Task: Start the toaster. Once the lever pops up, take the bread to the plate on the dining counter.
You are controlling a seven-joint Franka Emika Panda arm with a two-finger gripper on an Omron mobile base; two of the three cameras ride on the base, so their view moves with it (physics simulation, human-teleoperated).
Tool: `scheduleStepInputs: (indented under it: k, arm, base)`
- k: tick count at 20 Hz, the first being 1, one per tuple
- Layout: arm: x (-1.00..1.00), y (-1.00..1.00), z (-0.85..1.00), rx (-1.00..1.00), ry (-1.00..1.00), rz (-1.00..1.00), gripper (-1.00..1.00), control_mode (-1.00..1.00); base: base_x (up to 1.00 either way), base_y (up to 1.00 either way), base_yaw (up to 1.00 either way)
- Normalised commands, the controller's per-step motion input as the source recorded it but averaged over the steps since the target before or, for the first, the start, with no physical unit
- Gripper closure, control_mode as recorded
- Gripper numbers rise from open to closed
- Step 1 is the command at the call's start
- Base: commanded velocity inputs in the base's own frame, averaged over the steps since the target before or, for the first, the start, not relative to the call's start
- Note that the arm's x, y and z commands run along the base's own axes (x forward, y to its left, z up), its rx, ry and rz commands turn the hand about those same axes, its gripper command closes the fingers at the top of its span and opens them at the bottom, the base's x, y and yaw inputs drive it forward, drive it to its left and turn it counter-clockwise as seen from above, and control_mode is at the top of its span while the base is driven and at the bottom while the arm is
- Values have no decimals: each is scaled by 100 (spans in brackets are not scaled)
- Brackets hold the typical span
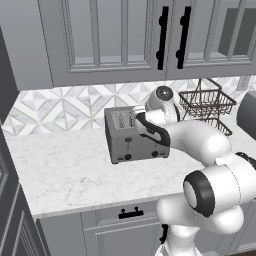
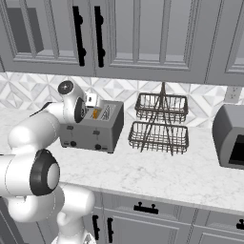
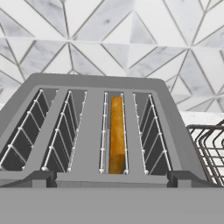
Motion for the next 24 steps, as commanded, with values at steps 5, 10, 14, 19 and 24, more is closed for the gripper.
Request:
scheduleStepInputs:
  k: [5,10,14,19,24]
  arm:
    - [0,0,0,0,0,0,-100,-100]
    - [0,0,0,0,0,0,-100,-100]
    - [0,0,0,0,0,0,-100,-100]
    - [0,0,0,0,0,0,-100,-100]
    - [0,0,0,0,0,0,-100,-100]
  base:
    - [0,0,0]
    - [0,0,0]
    - [0,0,0]
    - [0,0,0]
    - [0,0,0]
